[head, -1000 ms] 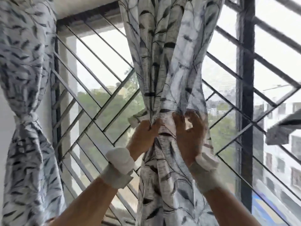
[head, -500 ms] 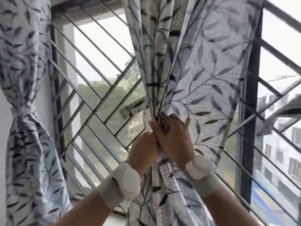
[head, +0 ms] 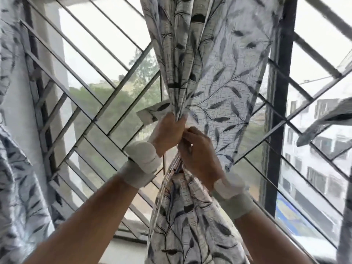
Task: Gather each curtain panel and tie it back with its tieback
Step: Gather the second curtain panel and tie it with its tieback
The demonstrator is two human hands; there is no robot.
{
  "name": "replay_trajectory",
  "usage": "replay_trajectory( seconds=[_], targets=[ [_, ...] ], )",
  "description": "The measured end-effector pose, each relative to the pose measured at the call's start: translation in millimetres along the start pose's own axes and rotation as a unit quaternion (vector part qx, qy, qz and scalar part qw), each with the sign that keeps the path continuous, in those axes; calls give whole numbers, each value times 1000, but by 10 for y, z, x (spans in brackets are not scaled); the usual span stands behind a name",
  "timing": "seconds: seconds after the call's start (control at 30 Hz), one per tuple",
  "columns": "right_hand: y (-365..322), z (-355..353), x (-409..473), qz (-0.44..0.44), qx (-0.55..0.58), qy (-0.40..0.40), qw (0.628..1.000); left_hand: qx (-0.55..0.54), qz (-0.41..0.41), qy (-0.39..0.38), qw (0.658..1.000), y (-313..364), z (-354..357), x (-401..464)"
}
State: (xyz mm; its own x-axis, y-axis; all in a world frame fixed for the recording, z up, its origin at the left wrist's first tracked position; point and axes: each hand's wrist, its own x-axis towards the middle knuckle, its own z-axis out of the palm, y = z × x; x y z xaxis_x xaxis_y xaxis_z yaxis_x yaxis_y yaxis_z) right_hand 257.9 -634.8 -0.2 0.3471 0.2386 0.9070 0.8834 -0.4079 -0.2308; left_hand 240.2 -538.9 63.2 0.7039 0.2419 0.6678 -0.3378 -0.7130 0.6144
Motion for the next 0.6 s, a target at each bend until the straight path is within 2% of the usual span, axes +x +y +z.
replay_trajectory(
  seconds=[0.07, 0.1, 0.17, 0.2, 0.27, 0.3, 0.37, 0.43, 0.53, 0.6],
  targets=[
    [56, -160, 2, 14, 48, 24, 998, -36, 32, -14, 999, -39, 1, -15],
    [88, -238, 20, 51, 97, 85, 990, -48, 36, -27, 998, -46, -15, -24],
    [234, -293, 130, 154, 174, 205, 951, -58, 29, -37, 997, -77, -28, -22],
    [303, -292, 219, 206, 184, 207, 939, -66, 28, -41, 997, -88, -22, -12],
    [371, -241, 367, 278, 215, 132, 927, -84, 20, -48, 995, -80, -18, -34],
    [390, -201, 411, 287, 247, 103, 920, -95, 23, -47, 994, -49, -26, -64],
    [359, -140, 442, 269, 321, 104, 902, -107, 31, -52, 992, -8, -15, -109],
    [282, -117, 425, 244, 314, 206, 894, -99, 34, -51, 993, 8, -11, -125],
    [171, -141, 355, 167, 129, 328, 921, -83, 34, -48, 995, -14, 33, -130],
    [74, -146, 261, 107, 50, 310, 943, -64, 47, -58, 995, -74, 99, -169]
  ],
)
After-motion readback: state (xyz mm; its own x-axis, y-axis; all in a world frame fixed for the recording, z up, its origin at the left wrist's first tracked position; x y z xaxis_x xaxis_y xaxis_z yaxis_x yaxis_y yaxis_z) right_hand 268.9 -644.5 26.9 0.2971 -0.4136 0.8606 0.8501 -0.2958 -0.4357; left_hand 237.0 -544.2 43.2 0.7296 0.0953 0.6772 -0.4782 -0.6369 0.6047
